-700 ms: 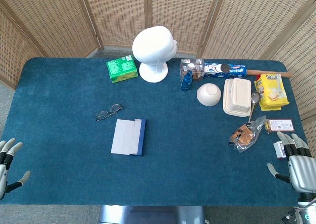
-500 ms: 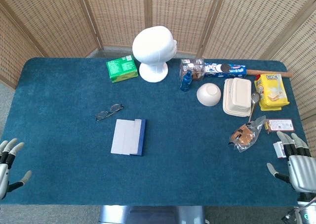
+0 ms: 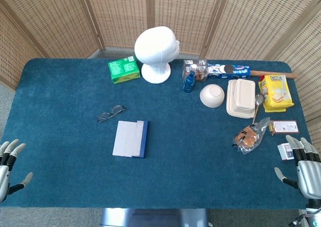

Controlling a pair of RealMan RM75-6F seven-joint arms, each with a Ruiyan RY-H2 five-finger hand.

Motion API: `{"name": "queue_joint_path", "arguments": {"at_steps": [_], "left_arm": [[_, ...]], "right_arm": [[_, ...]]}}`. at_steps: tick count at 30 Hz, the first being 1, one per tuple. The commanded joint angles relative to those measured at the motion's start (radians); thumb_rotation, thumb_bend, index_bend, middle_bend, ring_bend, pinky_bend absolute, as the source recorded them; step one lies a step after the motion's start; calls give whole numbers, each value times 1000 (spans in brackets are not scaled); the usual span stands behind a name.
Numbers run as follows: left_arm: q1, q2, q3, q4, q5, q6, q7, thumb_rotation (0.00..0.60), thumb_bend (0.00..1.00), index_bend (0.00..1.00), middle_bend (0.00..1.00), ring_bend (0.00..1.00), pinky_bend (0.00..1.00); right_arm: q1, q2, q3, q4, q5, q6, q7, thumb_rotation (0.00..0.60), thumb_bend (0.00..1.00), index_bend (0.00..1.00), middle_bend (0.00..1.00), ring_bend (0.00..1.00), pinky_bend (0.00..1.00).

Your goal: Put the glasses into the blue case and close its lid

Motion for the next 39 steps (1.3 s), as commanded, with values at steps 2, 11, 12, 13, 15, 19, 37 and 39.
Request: {"name": "queue_joint_path", "arguments": {"at_steps": [2, 11, 12, 13, 15, 19, 37, 39], "left_arm": [[-10, 4, -3, -9, -9, -19, -3, 600, 225, 122, 77, 3, 0], [-91, 62, -27, -88, -85, -176, -46, 600, 226, 199, 77, 6, 0], [-105, 69, -33, -101, -101, -201, -48, 600, 228, 199, 77, 7, 0], [-116, 74, -38, -109, -114, -221, -49, 600, 227, 199, 77, 8, 0], [-149, 87, -53, -132, -150, -277, -55, 600, 226, 198, 77, 9, 0], [-212, 104, -86, -162, -219, -376, -65, 600, 227, 197, 76, 10, 0], [-516, 4, -242, -72, -625, -666, 64, 600, 299, 252, 72, 9, 0], [-548, -22, -247, -47, -663, -675, 93, 600, 298, 264, 72, 8, 0]], "right_arm": [[4, -1, 2, -1, 3, -6, -4, 538, 266, 0, 127, 0, 135], [2, -1, 7, 2, 25, -16, -6, 541, 266, 0, 127, 0, 135], [1, 0, 7, 2, 26, -14, -6, 542, 265, 0, 127, 0, 135], [-1, 1, 8, 2, 28, -14, -5, 541, 266, 0, 127, 0, 135], [-4, 3, 8, 2, 32, -13, -2, 540, 266, 0, 127, 0, 135], [-10, 1, 7, 7, 40, -11, 5, 540, 265, 0, 127, 0, 135], [-39, 8, 11, 17, 66, 8, 22, 539, 265, 0, 127, 0, 135], [-40, 8, 12, 19, 70, 7, 21, 540, 264, 0, 127, 0, 136]]}}
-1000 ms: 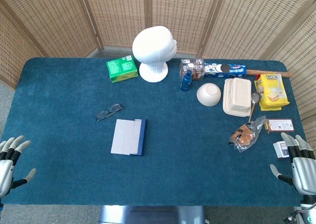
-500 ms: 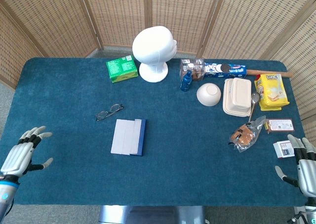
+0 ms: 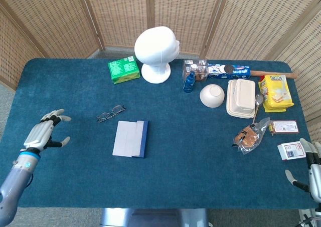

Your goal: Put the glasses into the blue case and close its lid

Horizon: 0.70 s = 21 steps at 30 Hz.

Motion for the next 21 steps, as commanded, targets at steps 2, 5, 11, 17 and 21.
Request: {"name": "queue_joint_path", "arguments": {"at_steps": [2, 5, 11, 17, 21], "left_arm": [[-83, -67, -25, 69, -101, -43, 69, 600, 293, 287, 71, 8, 0], [-138, -110, -30, 122, -162, -72, 111, 600, 275, 336, 76, 8, 0], [-212, -181, -32, 201, -248, -94, 167, 600, 269, 400, 87, 14, 0], [-291, -269, -43, 310, -328, -101, 219, 600, 266, 369, 87, 13, 0], [-331, -317, -45, 357, -363, -97, 250, 600, 254, 348, 86, 11, 0]], "right_arm": [[-1, 1, 3, 0, 4, -2, 0, 540, 265, 0, 127, 0, 135], [-1, 4, 6, -2, 7, -1, -3, 539, 265, 0, 127, 0, 135], [-6, 8, 9, -7, 12, 2, -5, 540, 265, 0, 127, 0, 135], [-15, 16, 11, -14, 19, 11, -9, 539, 265, 0, 127, 0, 134], [-20, 20, 12, -21, 19, 17, -13, 540, 265, 0, 127, 0, 134]]}}
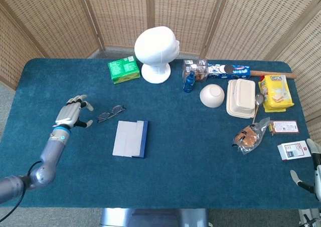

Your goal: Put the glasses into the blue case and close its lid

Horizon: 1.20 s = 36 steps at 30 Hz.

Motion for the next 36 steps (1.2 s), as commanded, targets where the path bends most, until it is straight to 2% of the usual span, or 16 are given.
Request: {"name": "queue_joint_path", "arguments": {"at_steps": [1, 12, 20, 36], "left_arm": [[-38, -43, -4, 41, -38, 1, 31, 600, 251, 347, 86, 10, 0], [-99, -132, -8, 111, -113, 29, 92, 600, 230, 330, 76, 0, 0], [-136, -198, -13, 194, -174, 10, 128, 600, 230, 327, 75, 0, 0], [-182, -293, -30, 313, -212, -24, 161, 600, 230, 339, 72, 0, 0]], "right_arm": [[-3, 2, 0, -3, 1, 2, -1, 540, 265, 0, 127, 0, 135], [-14, 6, 0, -2, 0, 11, 10, 539, 265, 0, 127, 0, 135], [-33, 15, 0, 0, 3, 31, 24, 540, 265, 0, 127, 0, 135], [-62, 29, 0, -4, 4, 58, 41, 539, 265, 0, 127, 0, 135]]}}
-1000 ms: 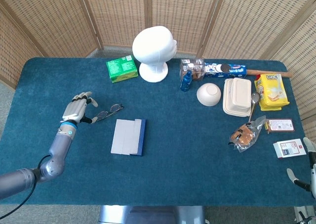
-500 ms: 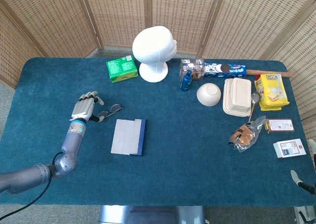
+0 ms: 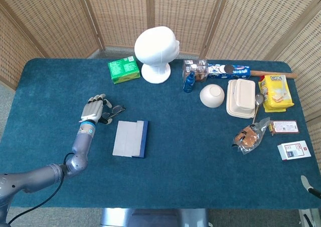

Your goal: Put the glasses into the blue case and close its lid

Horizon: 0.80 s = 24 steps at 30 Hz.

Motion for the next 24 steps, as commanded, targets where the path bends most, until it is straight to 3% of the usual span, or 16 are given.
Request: {"name": "queue_joint_path", "arguments": {"at_steps": [1, 24], "left_arm": [[-8, -11, -4, 16, -10, -5, 10, 600, 232, 343, 74, 0, 0], [-7, -30, 4, 29, -7, -9, 50, 600, 403, 405, 110, 0, 0]], "right_arm": [[-4, 2, 1, 0, 1, 5, 2, 539, 265, 0, 127, 0, 135], [-38, 9, 6, 9, 4, 33, 58, 541, 243, 0, 127, 0, 137]]}}
